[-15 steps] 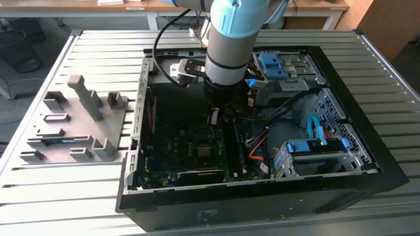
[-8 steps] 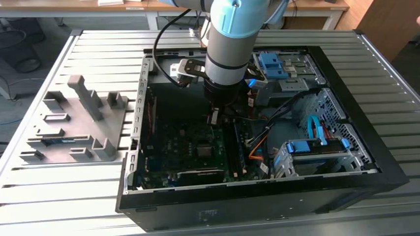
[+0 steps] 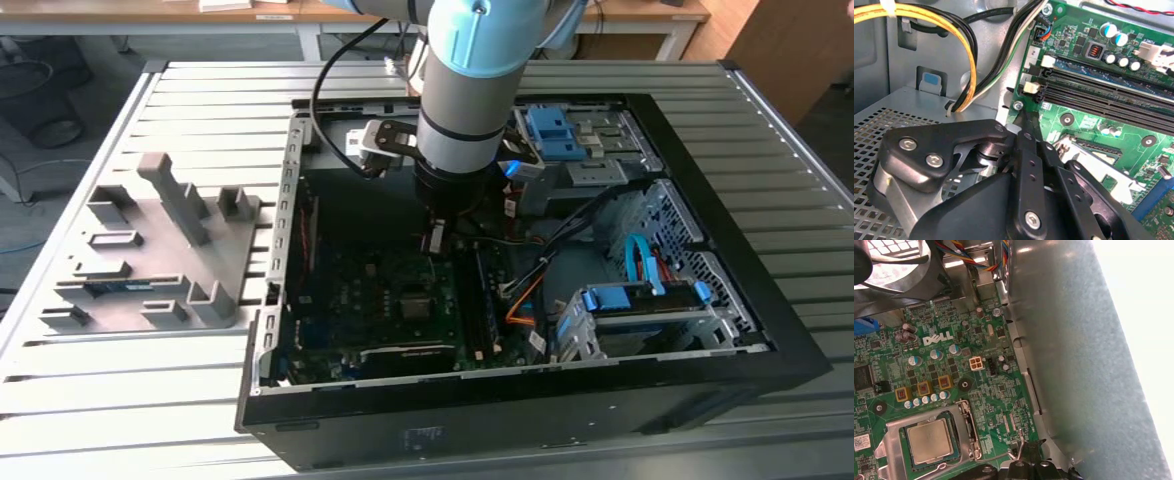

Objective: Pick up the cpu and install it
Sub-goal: 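Install the first cpu locking lever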

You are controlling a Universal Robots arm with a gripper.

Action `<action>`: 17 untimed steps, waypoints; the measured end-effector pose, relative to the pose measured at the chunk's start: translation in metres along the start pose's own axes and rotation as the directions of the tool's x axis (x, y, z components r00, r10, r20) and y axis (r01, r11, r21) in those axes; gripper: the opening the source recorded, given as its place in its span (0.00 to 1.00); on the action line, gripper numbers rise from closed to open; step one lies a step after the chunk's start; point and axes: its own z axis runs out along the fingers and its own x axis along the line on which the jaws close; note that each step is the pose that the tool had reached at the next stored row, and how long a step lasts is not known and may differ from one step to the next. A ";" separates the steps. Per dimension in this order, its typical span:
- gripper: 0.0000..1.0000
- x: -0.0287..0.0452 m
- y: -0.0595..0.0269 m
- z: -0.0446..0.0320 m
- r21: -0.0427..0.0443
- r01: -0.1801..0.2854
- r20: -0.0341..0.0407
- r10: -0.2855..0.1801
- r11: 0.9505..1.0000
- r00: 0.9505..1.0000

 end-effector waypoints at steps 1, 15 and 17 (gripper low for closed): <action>0.10 0.0000 0.0000 0.0000 0.000 0.000 0.000 0.000 1.000 1.000; 0.10 0.0000 0.0000 0.0000 0.000 0.000 0.000 0.000 1.000 1.000; 0.10 0.0000 0.0000 0.0000 0.000 0.000 0.000 0.000 1.000 1.000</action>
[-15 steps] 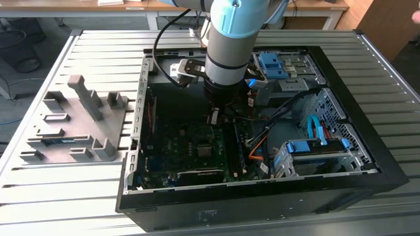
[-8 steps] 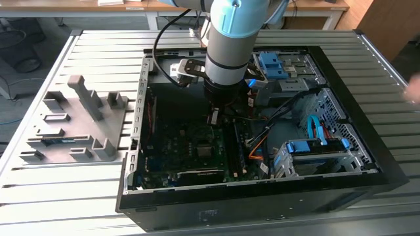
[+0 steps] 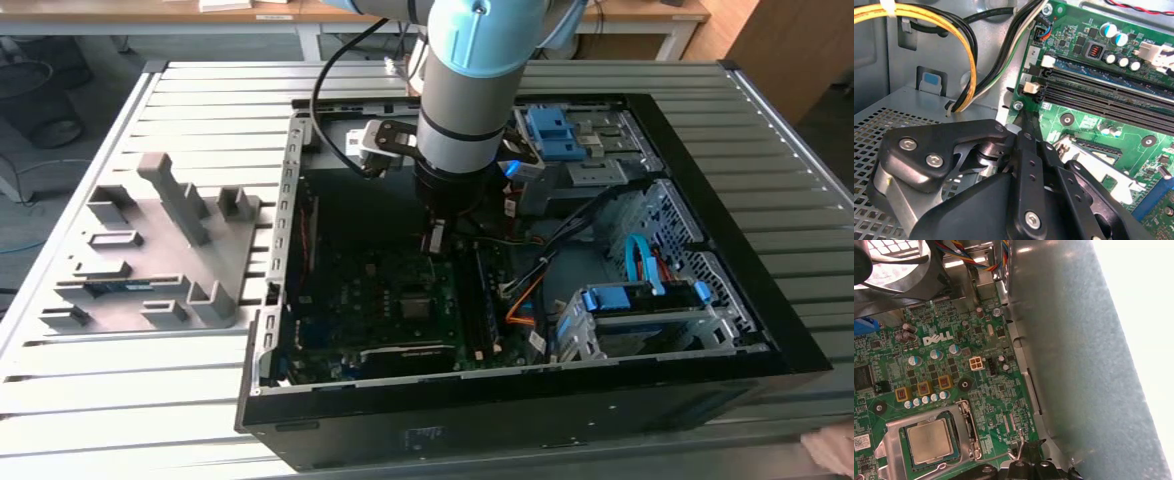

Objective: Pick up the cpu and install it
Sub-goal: 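Install the first cpu locking lever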

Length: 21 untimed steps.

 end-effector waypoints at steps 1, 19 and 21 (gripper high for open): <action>0.10 0.0000 0.0000 0.0000 0.000 0.000 0.000 0.000 1.000 1.000; 0.10 0.0005 -0.0004 -0.0015 -0.002 0.000 -0.004 0.000 1.000 1.000; 0.10 0.0004 -0.0004 -0.0015 -0.002 0.000 -0.004 0.000 1.000 1.000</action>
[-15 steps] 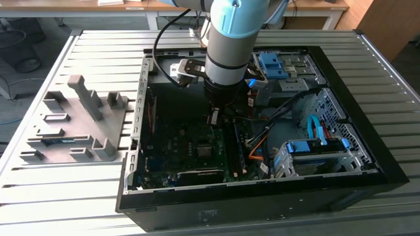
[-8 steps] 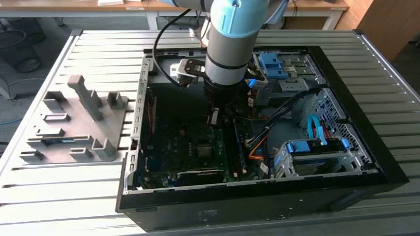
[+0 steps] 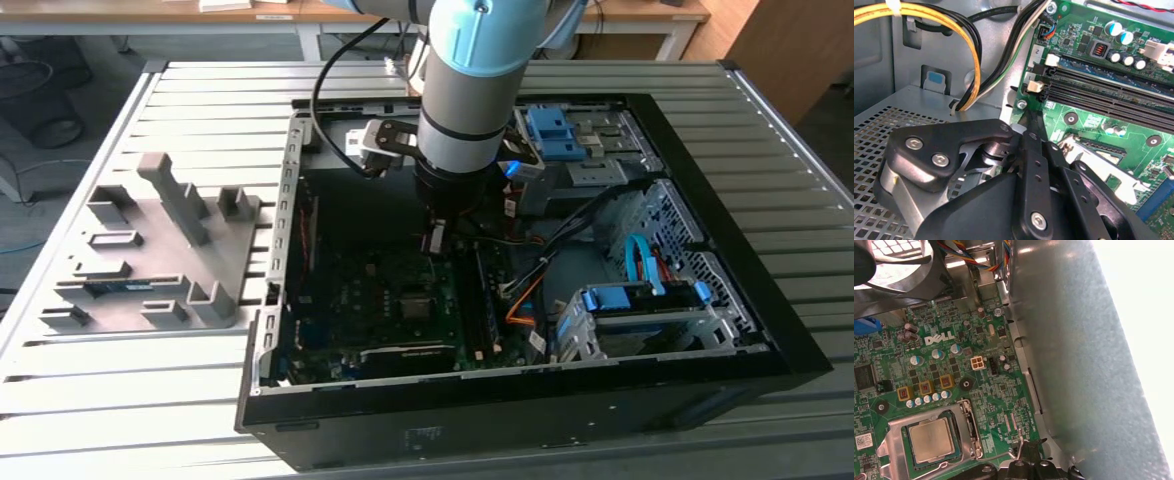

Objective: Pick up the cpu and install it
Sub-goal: 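Install the first cpu locking lever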

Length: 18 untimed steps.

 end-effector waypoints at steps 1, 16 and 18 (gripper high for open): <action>0.10 0.0000 0.0000 0.0000 0.000 0.000 0.000 0.000 1.000 1.000; 0.10 0.0000 0.0000 0.0000 0.000 0.000 0.000 0.000 1.000 1.000; 0.10 0.0000 0.0000 0.0000 0.000 0.000 0.000 0.000 1.000 1.000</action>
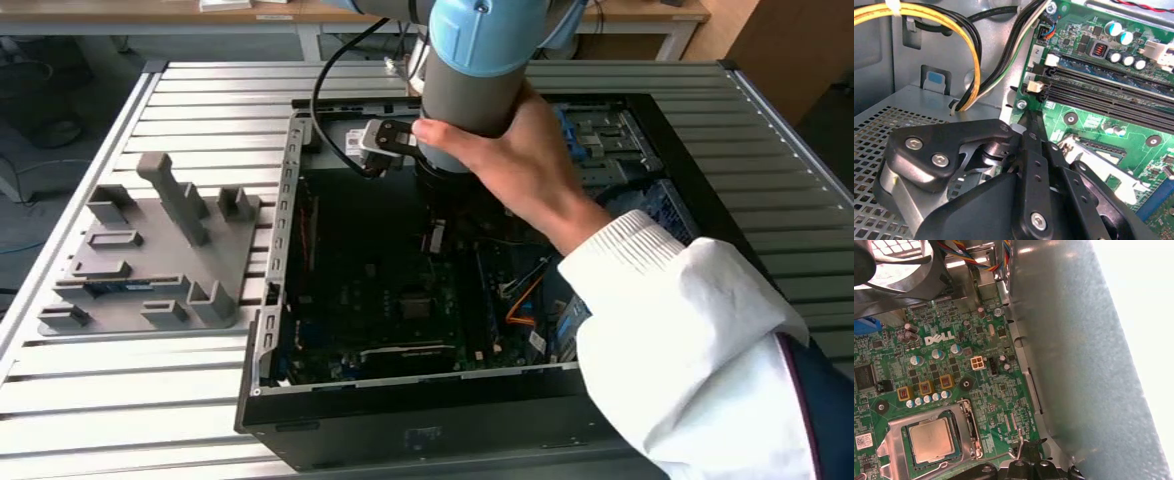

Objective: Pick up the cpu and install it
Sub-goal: 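Install the first cpu locking lever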

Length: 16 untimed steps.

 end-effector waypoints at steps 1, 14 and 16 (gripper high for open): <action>0.10 0.0000 0.0000 0.0000 0.000 0.000 0.000 0.000 1.000 1.000; 0.10 0.0000 0.0000 0.0000 0.000 0.000 0.000 0.000 1.000 1.000; 0.10 0.0000 0.0000 0.0000 0.000 0.000 0.000 0.000 1.000 1.000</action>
